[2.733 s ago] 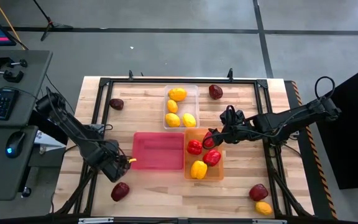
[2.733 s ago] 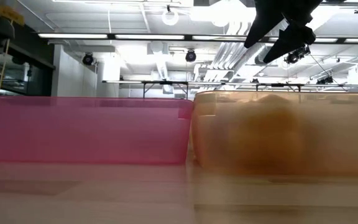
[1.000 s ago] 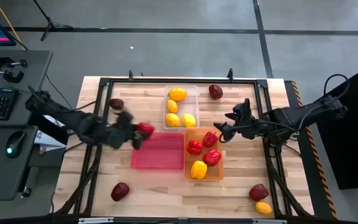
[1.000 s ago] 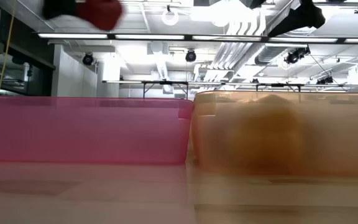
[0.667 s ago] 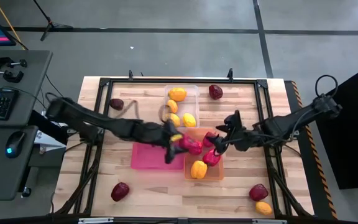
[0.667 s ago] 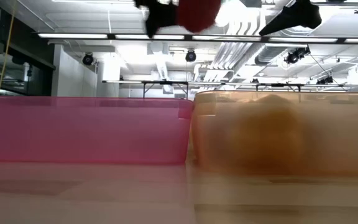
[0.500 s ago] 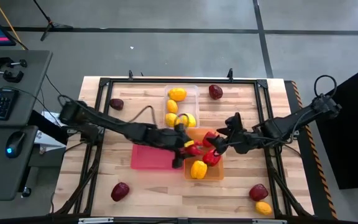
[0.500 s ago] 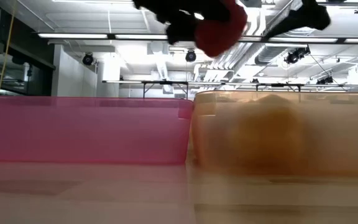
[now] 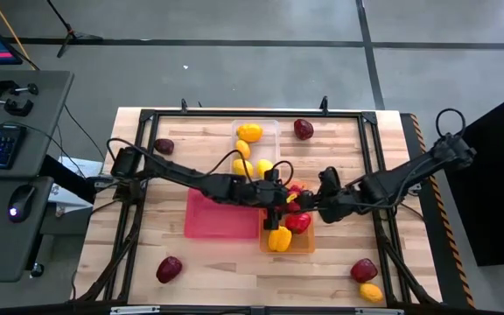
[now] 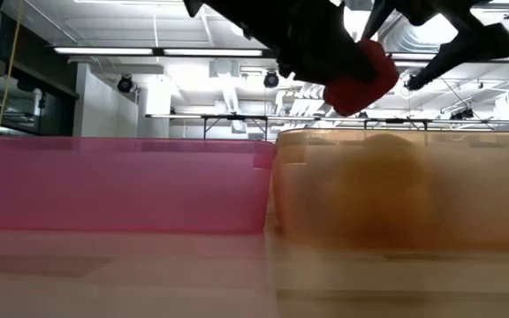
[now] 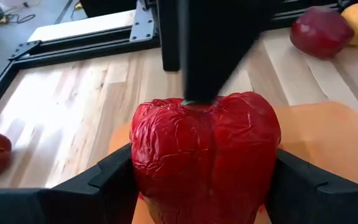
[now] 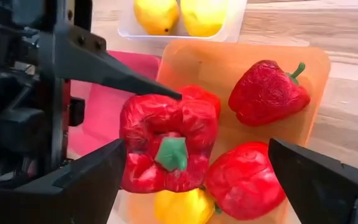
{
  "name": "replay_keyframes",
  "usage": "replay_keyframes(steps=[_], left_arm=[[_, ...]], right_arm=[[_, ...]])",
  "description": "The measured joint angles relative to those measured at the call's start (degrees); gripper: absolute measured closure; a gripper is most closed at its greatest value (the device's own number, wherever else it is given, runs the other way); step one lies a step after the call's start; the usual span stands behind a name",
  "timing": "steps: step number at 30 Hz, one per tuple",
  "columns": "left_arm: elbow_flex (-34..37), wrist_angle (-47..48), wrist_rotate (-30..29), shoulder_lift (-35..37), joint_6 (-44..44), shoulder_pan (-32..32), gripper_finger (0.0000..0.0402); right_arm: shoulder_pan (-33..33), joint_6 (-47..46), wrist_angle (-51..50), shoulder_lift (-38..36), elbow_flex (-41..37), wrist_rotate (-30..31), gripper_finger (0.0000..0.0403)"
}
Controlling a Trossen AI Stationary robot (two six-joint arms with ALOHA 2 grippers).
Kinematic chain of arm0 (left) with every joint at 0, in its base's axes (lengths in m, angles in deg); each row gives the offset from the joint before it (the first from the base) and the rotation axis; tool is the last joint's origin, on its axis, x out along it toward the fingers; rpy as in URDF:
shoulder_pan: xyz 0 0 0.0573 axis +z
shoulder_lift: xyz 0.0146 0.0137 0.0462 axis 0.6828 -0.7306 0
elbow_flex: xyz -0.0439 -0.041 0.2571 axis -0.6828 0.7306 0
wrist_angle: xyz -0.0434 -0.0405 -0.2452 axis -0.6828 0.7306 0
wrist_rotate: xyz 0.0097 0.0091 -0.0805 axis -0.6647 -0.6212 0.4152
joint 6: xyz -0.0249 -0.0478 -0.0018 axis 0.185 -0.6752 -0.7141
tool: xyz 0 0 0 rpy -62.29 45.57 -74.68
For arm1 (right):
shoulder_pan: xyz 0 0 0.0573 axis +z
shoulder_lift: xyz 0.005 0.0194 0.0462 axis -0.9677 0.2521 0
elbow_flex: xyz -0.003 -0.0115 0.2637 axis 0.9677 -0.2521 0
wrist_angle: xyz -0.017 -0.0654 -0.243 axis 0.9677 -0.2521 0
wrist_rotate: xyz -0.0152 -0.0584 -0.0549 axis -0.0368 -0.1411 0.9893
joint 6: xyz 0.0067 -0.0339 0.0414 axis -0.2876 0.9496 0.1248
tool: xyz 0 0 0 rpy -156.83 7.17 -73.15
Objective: Sort produce into baskets
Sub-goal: Put the red bell pepper into the orange bin
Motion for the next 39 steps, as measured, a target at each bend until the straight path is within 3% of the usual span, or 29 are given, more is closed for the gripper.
replay_keyframes(steps=[10, 17, 22, 29, 39], left_arm=[[0.02, 3.16, 1.09, 0.00, -0.04, 0.47, 0.0146], [0.15, 5.46, 0.78, 2.90, -1.76, 0.29, 0.0146], [0.26, 6.09, 0.50, 4.67, 1.32, 0.23, 0.0146], [0.20, 8.84, 5.79, 4.70, -0.96, -0.33, 0.0146], [0.13, 10.20, 5.45, 4.74, -3.74, -0.96, 0.0146]], right_arm=[[-2.36, 3.94, 10.89, 6.28, 0.00, -0.54, 0.0022], [-2.54, 1.11, 9.36, 9.51, 0.40, -1.86, 0.0022], [-2.18, -2.37, 7.70, 10.19, 0.57, 0.36, 0.0022], [-2.07, -2.47, 8.15, 10.38, 0.42, 0.67, 0.0022], [-2.03, -2.19, 6.77, 10.71, 0.35, -0.69, 0.0022]])
